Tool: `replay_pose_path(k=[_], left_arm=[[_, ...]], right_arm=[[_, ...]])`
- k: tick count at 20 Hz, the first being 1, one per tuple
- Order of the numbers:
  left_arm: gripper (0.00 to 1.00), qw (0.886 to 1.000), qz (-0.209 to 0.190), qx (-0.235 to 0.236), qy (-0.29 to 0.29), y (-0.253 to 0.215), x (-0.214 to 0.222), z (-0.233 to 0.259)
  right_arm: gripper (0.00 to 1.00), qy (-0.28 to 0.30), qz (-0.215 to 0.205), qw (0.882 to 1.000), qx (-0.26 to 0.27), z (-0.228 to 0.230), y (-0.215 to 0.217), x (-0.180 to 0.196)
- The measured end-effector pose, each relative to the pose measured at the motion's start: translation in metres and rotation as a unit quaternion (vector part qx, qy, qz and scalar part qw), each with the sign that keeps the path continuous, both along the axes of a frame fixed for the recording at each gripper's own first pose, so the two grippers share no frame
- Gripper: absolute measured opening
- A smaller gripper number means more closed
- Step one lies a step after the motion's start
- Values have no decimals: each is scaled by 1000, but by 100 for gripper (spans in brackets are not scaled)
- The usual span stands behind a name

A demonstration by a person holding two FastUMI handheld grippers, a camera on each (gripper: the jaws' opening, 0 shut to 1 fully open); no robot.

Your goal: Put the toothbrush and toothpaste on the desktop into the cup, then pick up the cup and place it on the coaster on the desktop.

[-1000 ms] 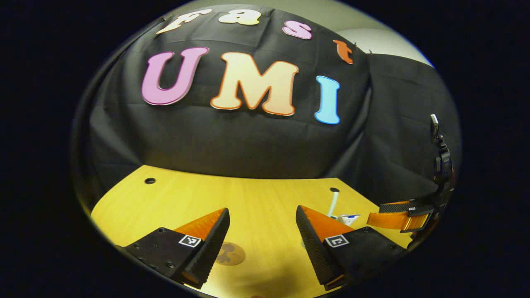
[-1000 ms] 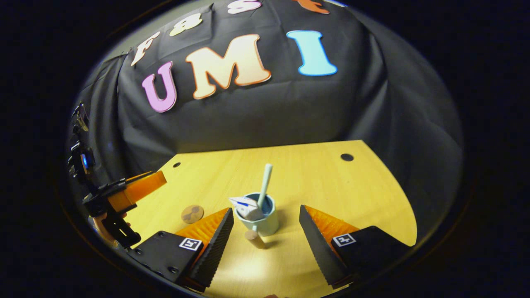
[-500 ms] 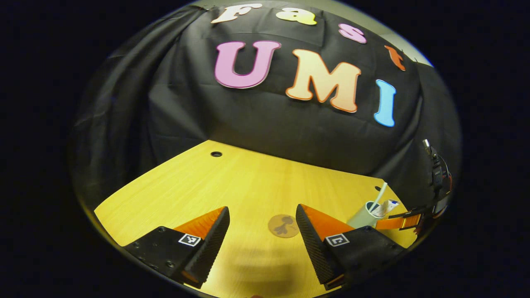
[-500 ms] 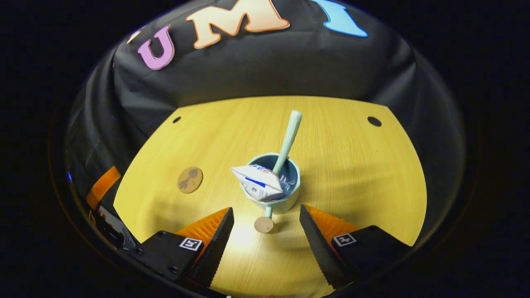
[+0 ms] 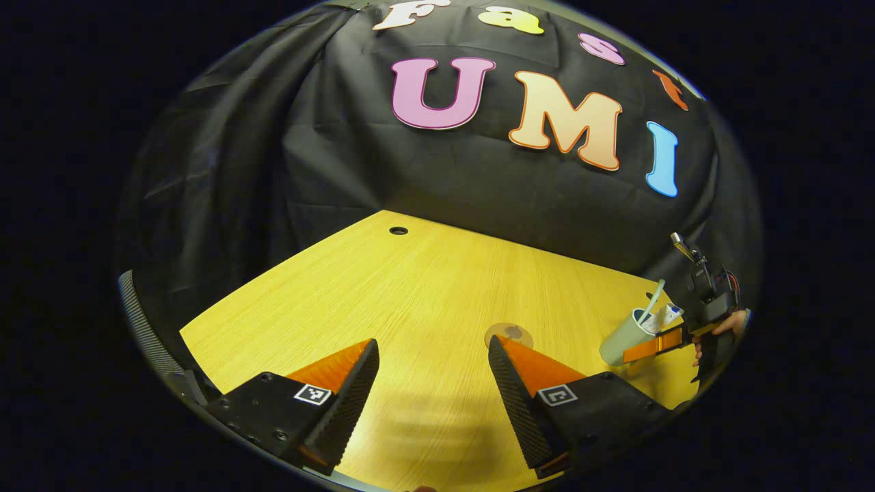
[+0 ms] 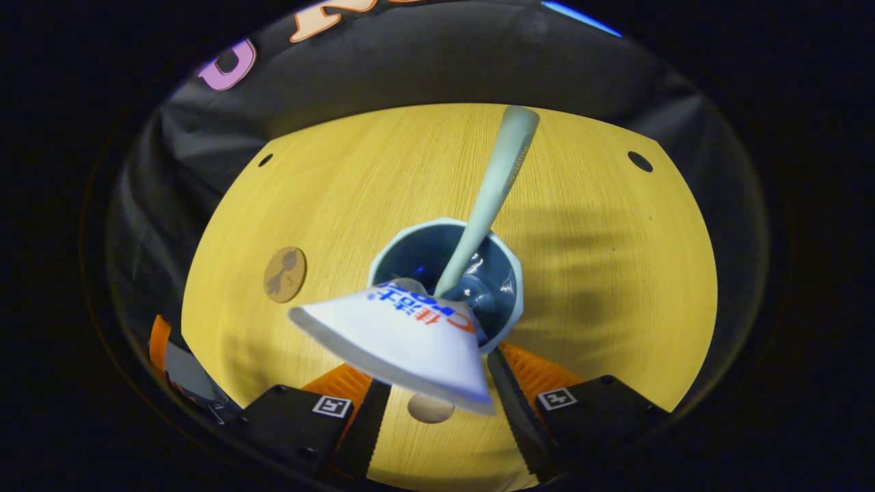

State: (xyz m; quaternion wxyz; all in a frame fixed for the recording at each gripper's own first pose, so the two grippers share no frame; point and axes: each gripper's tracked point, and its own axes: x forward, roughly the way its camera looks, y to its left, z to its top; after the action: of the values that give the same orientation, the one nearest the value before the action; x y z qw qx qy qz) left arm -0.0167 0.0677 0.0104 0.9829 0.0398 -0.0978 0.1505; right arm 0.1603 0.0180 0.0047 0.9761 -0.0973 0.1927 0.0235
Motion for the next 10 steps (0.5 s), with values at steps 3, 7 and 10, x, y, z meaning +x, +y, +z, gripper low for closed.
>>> replay_pose_path(k=[3, 7, 10], left_arm=[[93, 1000, -1, 6, 17, -7, 3, -11], [93, 1000, -20, 1, 18, -24, 9, -10], [93, 999, -28, -4, 36, -27, 13, -21]], right_arm=[[63, 26, -13, 1000, 9, -7, -5, 1], [40, 34, -20, 999, 0, -9, -7, 2], [39, 26, -12, 999, -24, -7, -5, 0]])
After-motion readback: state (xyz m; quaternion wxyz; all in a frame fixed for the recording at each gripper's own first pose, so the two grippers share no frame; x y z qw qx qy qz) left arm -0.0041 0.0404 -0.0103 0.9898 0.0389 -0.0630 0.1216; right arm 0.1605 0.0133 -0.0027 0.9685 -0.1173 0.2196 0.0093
